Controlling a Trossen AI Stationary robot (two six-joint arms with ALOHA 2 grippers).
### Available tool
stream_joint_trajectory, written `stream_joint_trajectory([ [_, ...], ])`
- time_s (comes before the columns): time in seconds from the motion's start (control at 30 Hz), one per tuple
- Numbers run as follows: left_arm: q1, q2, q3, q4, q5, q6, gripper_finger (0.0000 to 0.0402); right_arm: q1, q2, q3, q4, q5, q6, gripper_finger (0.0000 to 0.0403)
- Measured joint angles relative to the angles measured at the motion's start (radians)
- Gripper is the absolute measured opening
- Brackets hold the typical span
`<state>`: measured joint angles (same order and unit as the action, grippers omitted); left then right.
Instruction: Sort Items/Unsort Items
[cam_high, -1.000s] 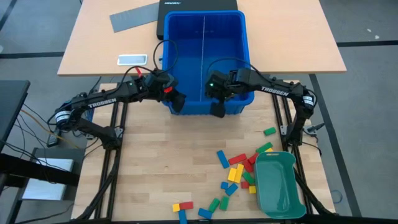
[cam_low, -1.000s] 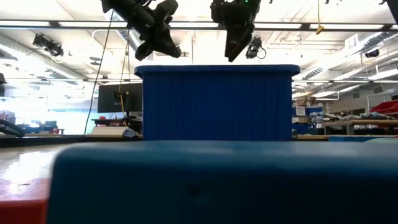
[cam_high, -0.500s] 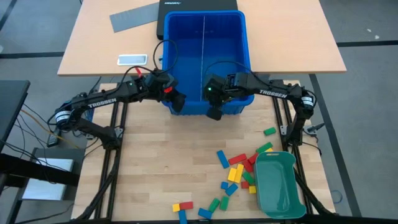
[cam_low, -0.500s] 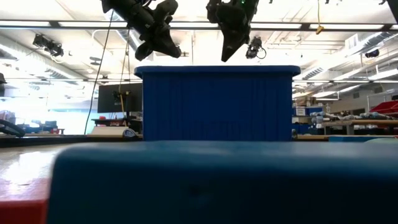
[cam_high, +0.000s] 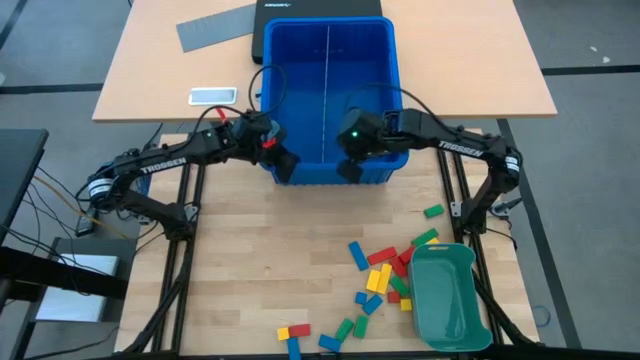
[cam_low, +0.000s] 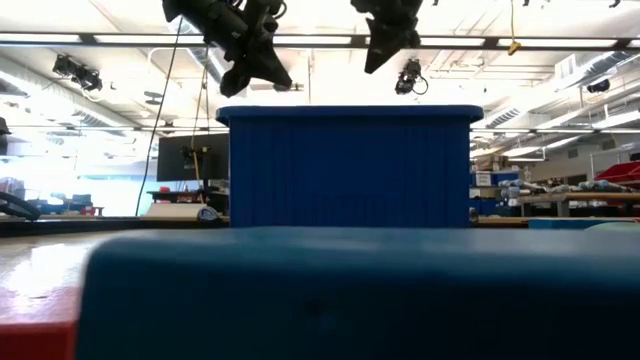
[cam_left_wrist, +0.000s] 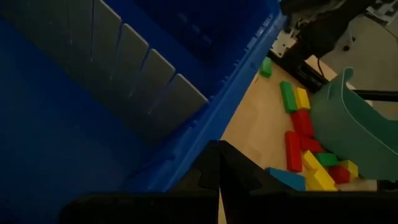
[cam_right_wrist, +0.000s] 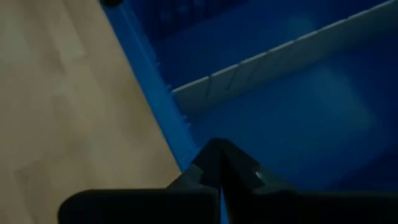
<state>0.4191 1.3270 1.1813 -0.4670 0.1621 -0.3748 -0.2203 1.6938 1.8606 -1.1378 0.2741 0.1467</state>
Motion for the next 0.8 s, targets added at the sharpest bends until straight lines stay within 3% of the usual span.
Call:
stream_joint_trajectory([
  [0.23,0.000,0.000,0.051,0.001,-0.012,0.028,0.0005,0.000,-0.013,0.000,0.000,0.009,0.023,0.0001],
  [0.37,0.000,0.000,0.074,-0.001,-0.018,0.036,0.0005,0.000,-0.017,-0.034,0.077,-0.046,0.029,0.0001],
  [0.57,0.000,0.000,0.078,-0.004,-0.018,0.050,0.0005,0.018,-0.070,-0.186,0.250,-0.151,0.069,0.0000],
  [0.8,0.000,0.000,0.076,0.090,-0.001,0.056,0.0005,0.036,-0.179,-0.362,0.444,-0.174,0.159,0.0000],
])
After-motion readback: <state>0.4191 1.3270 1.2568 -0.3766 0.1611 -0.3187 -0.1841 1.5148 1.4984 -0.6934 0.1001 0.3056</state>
